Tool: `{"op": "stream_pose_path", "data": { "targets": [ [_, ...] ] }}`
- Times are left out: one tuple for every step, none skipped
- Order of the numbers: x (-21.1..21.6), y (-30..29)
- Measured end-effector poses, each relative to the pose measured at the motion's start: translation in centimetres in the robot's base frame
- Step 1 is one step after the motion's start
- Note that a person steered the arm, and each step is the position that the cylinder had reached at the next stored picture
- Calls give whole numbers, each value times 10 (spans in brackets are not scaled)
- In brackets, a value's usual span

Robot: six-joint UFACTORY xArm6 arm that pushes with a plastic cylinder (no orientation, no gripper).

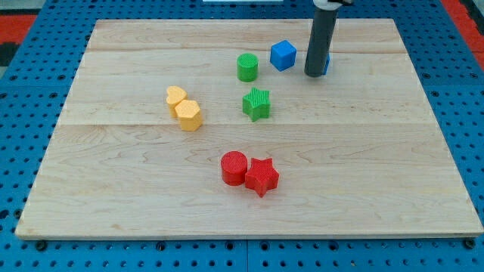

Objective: Move the yellow hexagon between the green star and red circle

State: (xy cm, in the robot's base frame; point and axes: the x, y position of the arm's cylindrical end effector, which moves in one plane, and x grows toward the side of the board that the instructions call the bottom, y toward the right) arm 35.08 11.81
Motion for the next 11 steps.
{"op": "stream_pose_path", "data": {
  "targets": [
    [62,-34],
    [89,-94],
    [84,-120],
    [111,-142],
    [136,-212],
    [117,-267],
    [85,-275],
    [74,-254],
    [73,-211],
    [77,-179],
    [85,-162]
  ]
}}
